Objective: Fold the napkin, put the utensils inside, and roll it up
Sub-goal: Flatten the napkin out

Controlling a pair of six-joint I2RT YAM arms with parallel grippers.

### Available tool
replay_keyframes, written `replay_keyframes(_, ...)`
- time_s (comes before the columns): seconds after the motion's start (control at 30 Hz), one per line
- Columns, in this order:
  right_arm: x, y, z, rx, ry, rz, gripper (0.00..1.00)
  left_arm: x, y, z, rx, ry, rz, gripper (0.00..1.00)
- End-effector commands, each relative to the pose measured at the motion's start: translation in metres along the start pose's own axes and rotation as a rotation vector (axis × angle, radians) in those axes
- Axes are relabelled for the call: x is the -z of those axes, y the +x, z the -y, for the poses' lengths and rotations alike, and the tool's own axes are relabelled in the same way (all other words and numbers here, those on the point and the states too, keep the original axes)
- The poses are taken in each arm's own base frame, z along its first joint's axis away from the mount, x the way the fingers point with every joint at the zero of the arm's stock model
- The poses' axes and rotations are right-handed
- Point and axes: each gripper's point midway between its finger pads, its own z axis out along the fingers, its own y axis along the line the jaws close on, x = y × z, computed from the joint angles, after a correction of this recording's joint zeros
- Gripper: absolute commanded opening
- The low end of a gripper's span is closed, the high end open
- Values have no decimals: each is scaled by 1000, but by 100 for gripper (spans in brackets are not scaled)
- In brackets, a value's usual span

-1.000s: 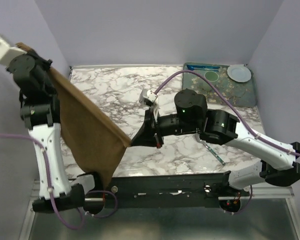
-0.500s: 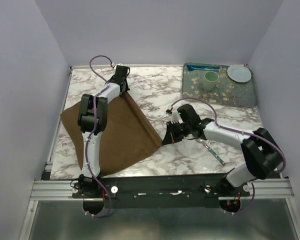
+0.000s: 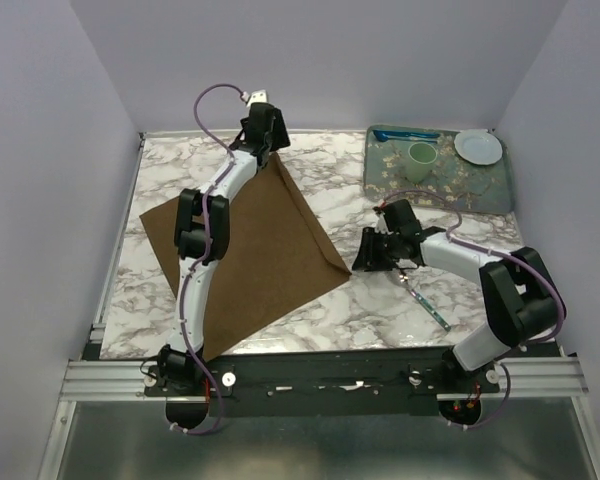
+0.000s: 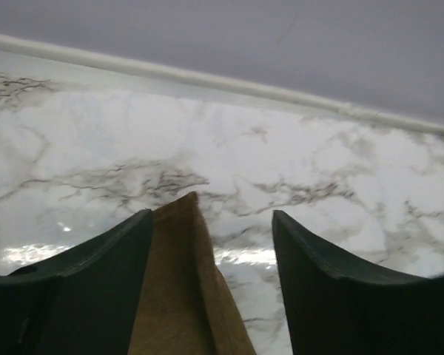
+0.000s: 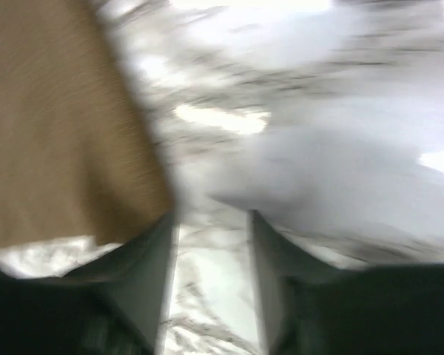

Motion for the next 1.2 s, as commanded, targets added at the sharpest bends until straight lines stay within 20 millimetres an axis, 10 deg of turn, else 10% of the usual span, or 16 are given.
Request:
replay_keyframes(0.0, 36, -43, 58, -79, 332, 149, 73, 31, -34, 60, -100, 53, -12, 99)
replay_keyframes(0.13, 53, -62, 39, 112, 333, 166, 78, 102, -61, 61, -98, 58, -58, 99)
replay_keyframes(0.17, 52, -66, 17, 159, 286, 166, 78, 108, -29, 46, -108, 26, -134, 98)
replay_keyframes(0.23, 42, -58, -12, 195, 203, 125, 78, 150, -48, 43, -68, 36, -103, 97)
replay_keyframes(0.27, 36, -51, -32, 243, 175, 111, 78, 155, -14, 26, -74, 0, -179, 94)
replay_keyframes(0.4, 15, -42, -77, 294, 70, 70, 73, 213, 10, -3, -11, -34, -211, 92)
replay_keyframes(0.53, -12, -27, -86, 297, 34, 15, 61, 243, 49, -32, 26, -69, -256, 89)
replay_keyframes(0.77, -39, -9, -36, 246, 238, -20, 52, 269, 113, -88, 146, -87, -390, 83)
replay_keyframes(1.17, -40, -22, 57, 151, 462, -47, 52, 319, 94, -198, 380, -366, -283, 93)
